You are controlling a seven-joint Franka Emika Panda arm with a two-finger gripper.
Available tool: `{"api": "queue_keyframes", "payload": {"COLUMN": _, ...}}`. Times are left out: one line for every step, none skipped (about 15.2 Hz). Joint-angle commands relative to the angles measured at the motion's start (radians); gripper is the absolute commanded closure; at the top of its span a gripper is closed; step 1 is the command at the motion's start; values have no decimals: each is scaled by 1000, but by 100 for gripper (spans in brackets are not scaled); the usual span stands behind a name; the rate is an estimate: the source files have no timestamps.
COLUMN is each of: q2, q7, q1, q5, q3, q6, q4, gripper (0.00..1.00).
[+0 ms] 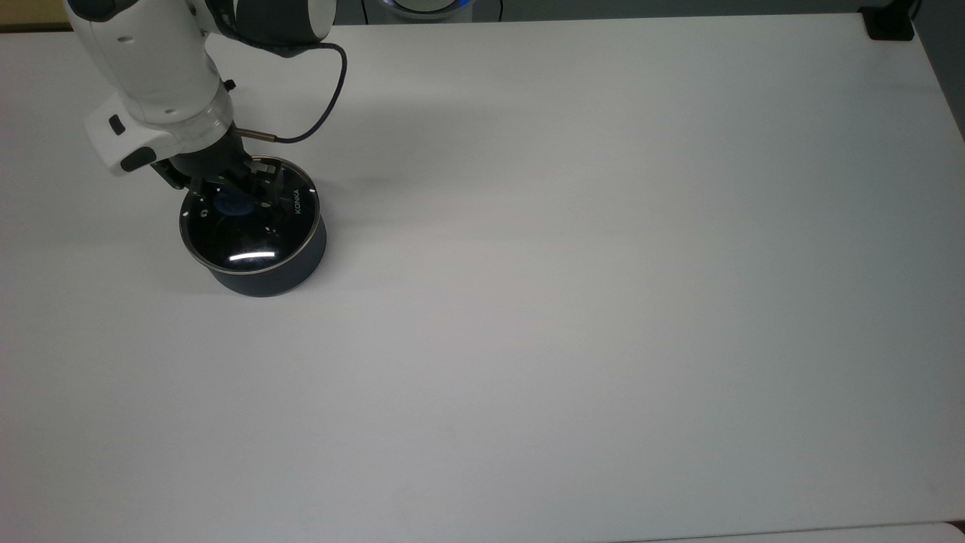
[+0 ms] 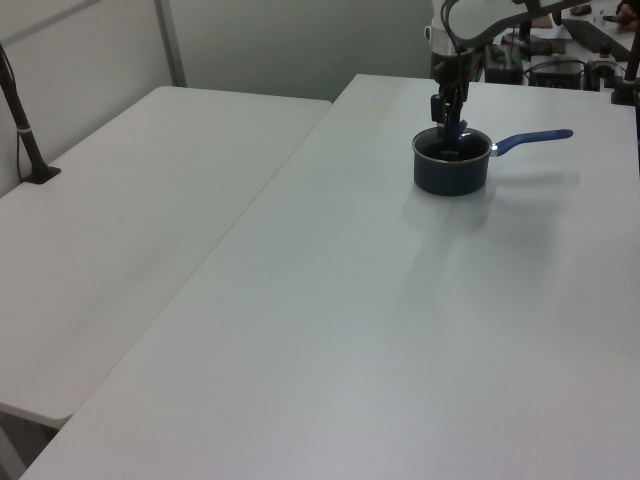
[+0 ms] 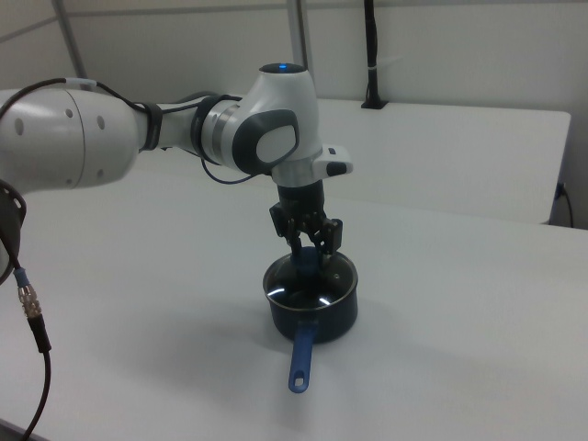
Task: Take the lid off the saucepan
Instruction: 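Close the gripper on the blue lid knob, then lift the glass lid off the saucepan and carry it sideways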
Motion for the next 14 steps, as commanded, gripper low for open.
{"api": "queue_keyframes", "payload": {"q2": -13, "q7": -17, "q1": 9, "q5": -16, "q3": -8, "q6": -50, "q4": 35, "gripper": 42}}
{"api": "queue_keyframes", "payload": {"q2": -13, "q7": -17, "q1": 7, "q5": -12, "q3": -8, "q6": -102, "q4": 66, "gripper": 43}}
{"api": "queue_keyframes", "payload": {"q2": -13, "q7": -17, "q1": 6, "q5": -9, "q3": -8, "q6": -133, "q4": 75, "gripper": 43}}
{"api": "queue_keyframes", "payload": {"q2": -14, "q7": -17, "q1": 6, "q5": -6, "q3": -8, "q6": -151, "q4": 89, "gripper": 43}}
{"api": "queue_keyframes", "payload": {"q2": -14, "q7": -16, "q1": 6, "q5": -2, "q3": -8, "q6": -165, "q4": 103, "gripper": 44}}
{"api": "queue_keyframes", "payload": {"q2": -14, "q7": -14, "q1": 12, "q5": -2, "q3": -7, "q6": -182, "q4": 112, "gripper": 44}}
{"api": "queue_keyframes", "payload": {"q2": -16, "q7": -13, "q1": 16, "q5": -2, "q3": -7, "q6": -188, "q4": 114, "gripper": 44}}
{"api": "queue_keyframes", "payload": {"q2": -18, "q7": -10, "q1": 35, "q5": -1, "q3": -7, "q6": -204, "q4": 114, "gripper": 45}}
{"api": "queue_keyframes", "payload": {"q2": -18, "q7": -8, "q1": 62, "q5": 1, "q3": -7, "q6": -237, "q4": 121, "gripper": 45}}
{"api": "queue_keyframes", "payload": {"q2": -19, "q7": 0, "q1": 93, "q5": 8, "q3": -5, "q6": -268, "q4": 124, "gripper": 47}}
{"api": "queue_keyframes", "payload": {"q2": -21, "q7": 13, "q1": 117, "q5": 17, "q3": -7, "q6": -282, "q4": 124, "gripper": 47}}
{"api": "queue_keyframes", "payload": {"q2": -22, "q7": 29, "q1": 145, "q5": 17, "q3": -7, "q6": -290, "q4": 124, "gripper": 47}}
{"api": "queue_keyframes", "payload": {"q2": -31, "q7": 41, "q1": 179, "q5": 16, "q3": -7, "q6": -296, "q4": 124, "gripper": 47}}
{"api": "queue_keyframes", "payload": {"q2": -40, "q7": 55, "q1": 209, "q5": 17, "q3": -5, "q6": -299, "q4": 120, "gripper": 47}}
